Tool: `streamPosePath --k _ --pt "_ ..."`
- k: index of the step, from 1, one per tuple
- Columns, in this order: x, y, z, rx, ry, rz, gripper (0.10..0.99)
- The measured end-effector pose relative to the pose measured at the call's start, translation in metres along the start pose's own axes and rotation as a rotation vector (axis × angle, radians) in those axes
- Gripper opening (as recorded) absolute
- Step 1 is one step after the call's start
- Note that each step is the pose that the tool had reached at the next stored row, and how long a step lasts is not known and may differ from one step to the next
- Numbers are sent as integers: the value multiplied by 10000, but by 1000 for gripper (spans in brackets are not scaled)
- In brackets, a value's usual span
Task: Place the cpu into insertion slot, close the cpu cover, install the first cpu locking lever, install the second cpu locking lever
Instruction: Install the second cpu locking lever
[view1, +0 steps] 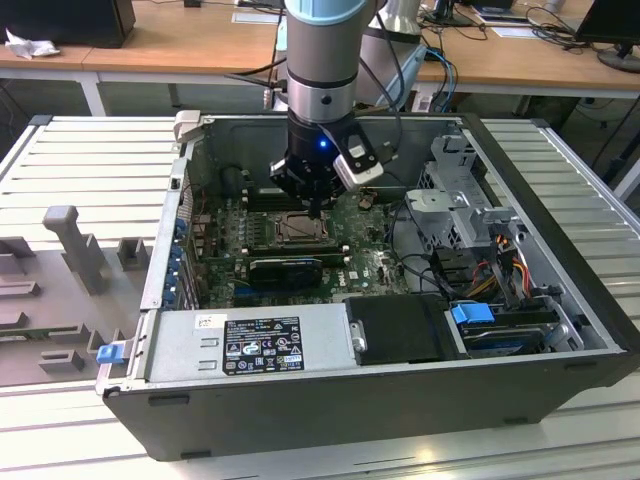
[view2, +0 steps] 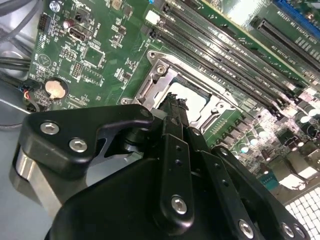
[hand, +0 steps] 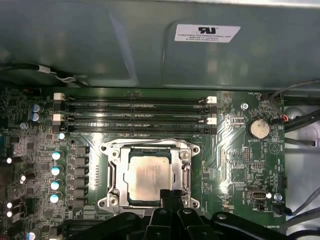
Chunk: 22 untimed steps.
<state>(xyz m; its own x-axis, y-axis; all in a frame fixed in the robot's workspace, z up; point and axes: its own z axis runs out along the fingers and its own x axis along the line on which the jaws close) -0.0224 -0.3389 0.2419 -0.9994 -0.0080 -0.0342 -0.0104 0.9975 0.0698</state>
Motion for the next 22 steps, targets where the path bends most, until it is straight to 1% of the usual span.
streamPosePath --k 4,7,8,10,13,14,15,16,17,18,20,21,22 --pt "-4 5 -93 -1 -1 -2 106" --pt "-4 -14 -95 -2 -1 -3 106" --pt "-4 -33 -95 -1 0 -2 106" --pt "-3 -118 -99 0 0 -2 106" --pt "-2 -203 -102 1 -1 -2 106" --pt "-1 -231 -100 2 1 -2 106" --pt "-1 -247 -86 -3 41 -3 106" --pt "0 -269 -71 -63 93 -48 106" --pt "3 -281 -58 -98 103 -81 106" --pt "21 -291 -25 -120 105 -129 106" --pt "45 -299 12 -126 110 -176 106" --pt "66 -313 28 -133 114 -218 106" --pt "105 -338 35 -146 117 -270 106"
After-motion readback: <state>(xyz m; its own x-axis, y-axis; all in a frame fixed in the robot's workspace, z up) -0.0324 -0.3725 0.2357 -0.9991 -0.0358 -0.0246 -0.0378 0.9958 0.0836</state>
